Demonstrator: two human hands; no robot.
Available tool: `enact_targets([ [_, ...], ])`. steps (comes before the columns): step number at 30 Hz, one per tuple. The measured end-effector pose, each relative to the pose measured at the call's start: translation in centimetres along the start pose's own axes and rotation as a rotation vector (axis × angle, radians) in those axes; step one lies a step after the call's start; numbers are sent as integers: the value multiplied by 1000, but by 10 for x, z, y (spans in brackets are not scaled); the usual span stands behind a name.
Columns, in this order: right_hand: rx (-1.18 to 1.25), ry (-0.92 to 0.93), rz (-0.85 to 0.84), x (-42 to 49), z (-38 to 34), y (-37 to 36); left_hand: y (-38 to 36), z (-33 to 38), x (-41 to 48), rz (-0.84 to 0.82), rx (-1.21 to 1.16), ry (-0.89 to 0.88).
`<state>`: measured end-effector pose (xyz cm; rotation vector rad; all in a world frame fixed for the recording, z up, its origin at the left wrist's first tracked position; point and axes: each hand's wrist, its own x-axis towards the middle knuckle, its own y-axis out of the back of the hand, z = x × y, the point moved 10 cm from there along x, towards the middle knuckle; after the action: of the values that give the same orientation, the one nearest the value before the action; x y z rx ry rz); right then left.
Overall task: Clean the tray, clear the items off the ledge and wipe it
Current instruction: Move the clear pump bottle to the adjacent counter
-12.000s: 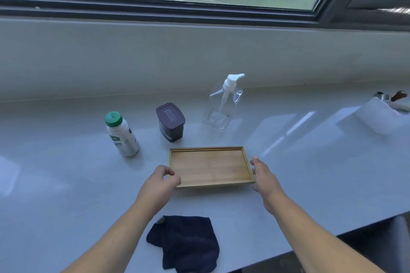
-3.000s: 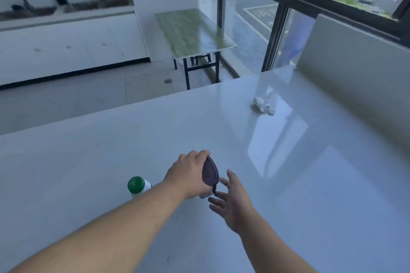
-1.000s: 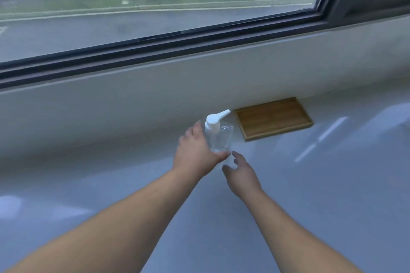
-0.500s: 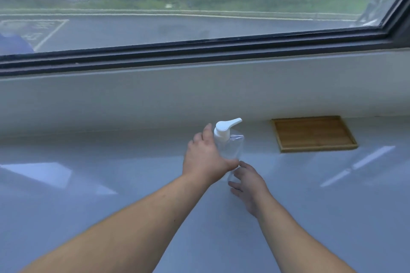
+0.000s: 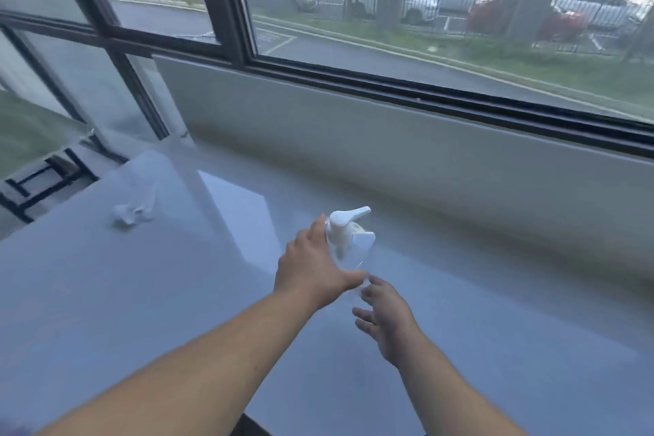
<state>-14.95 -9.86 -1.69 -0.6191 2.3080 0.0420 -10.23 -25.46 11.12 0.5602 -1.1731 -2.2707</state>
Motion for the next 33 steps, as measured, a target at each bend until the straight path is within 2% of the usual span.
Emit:
enact_targets([
  [8, -171, -84, -237, -32, 97, -264, 148, -241, -66, 97, -6, 227],
  [15, -283, -157, -362, -52, 163, -406, 215, -384, -119, 150, -19, 398],
  [22, -373, -212, -401, -58, 208, -465, 225, -463, -149, 160, -39, 505],
  [33, -355, -238, -335, -41, 228, -465, 202, -477, -146, 127, -69, 452],
])
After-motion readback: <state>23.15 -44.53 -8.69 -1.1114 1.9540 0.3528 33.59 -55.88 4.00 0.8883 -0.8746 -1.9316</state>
